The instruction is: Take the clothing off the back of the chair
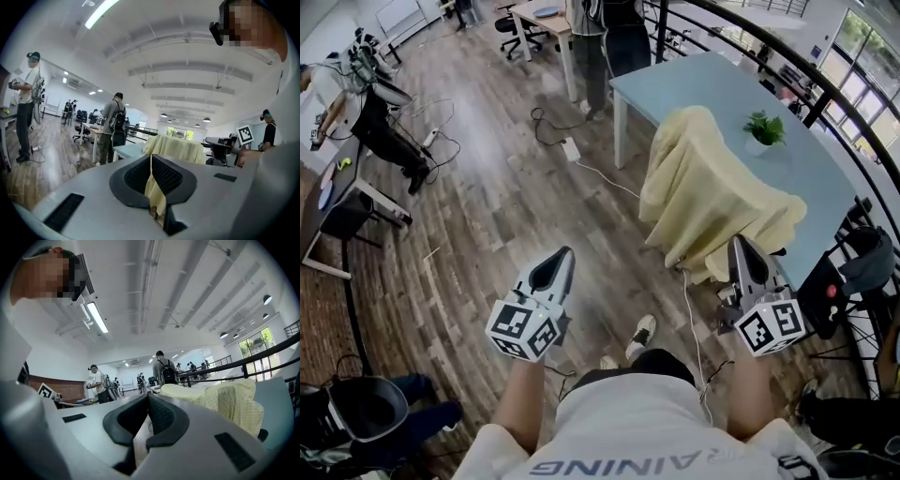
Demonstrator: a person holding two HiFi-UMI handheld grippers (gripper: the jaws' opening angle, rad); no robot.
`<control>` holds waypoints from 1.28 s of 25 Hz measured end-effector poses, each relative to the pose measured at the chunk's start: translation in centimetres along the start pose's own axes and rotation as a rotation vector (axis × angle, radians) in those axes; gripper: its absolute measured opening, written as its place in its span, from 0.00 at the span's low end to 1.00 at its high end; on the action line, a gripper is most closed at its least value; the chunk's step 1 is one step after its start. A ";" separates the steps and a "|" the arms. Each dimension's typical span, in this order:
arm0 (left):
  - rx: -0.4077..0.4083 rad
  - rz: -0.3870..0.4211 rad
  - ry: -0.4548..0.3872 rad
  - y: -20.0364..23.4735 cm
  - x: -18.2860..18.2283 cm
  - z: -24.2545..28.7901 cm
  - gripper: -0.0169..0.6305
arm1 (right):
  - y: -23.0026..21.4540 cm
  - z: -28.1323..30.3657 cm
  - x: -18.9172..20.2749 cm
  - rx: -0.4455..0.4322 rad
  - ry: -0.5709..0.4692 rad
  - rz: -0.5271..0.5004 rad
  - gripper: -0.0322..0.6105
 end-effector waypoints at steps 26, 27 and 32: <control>0.483 0.111 -0.018 -5.5 -9.3 34.3 0.09 | -18.7 -1.8 -5.3 0.533 -0.154 -0.007 0.09; 0.508 0.111 -0.010 -5.4 -9.5 35.5 0.09 | -18.8 -1.7 -5.1 0.561 -0.153 -0.001 0.08; 0.624 0.134 0.071 -4.9 -10.4 41.1 0.09 | -19.4 -1.9 -4.4 0.650 -0.114 0.039 0.09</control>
Point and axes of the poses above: the fingertips, and each gripper's own axes: z forward along the fingers, y to its left, x out of its underside, the point moved 7 cm from there along -z, backward along the fingers, and after that the axes turned 6 degrees about -x, right-handed, at the moved point
